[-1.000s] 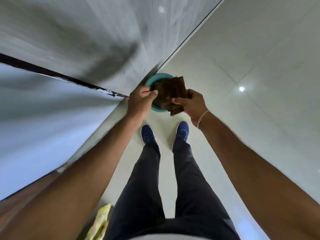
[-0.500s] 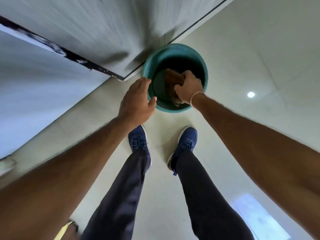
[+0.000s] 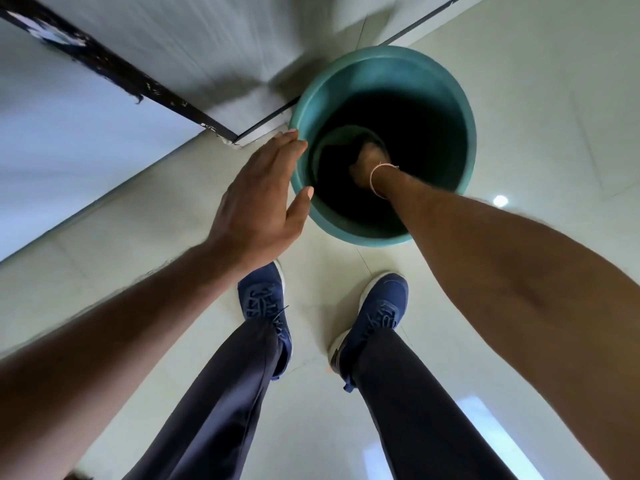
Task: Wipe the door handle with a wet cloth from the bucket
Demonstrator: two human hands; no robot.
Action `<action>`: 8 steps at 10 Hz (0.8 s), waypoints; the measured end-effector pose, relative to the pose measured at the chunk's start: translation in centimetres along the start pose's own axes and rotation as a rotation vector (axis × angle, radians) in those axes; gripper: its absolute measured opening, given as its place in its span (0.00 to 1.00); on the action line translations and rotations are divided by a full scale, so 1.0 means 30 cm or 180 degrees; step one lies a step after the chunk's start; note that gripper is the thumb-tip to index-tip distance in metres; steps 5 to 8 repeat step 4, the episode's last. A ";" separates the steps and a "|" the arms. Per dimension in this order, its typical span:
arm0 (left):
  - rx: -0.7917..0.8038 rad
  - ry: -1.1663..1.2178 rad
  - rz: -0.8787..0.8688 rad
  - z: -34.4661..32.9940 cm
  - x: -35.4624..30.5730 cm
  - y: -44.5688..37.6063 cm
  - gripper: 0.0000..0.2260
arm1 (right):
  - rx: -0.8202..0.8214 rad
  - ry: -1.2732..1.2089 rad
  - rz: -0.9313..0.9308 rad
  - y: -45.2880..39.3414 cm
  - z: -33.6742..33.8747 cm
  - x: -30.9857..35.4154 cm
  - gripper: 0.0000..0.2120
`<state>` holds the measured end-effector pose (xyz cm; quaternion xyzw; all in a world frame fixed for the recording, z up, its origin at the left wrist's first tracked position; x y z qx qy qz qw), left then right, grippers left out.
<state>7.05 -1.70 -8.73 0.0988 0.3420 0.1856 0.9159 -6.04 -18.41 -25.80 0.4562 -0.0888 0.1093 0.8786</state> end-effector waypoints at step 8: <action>0.0519 0.0021 0.0442 0.129 -0.166 -0.003 0.29 | -0.1047 -0.0410 0.0560 0.429 0.276 0.093 0.21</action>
Point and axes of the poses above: each hand's wrist, its own y-axis away from the middle knuckle, its own z-axis out of the back of the hand, x = y × z, the point moved 4 cm from there along -y, towards the middle knuckle
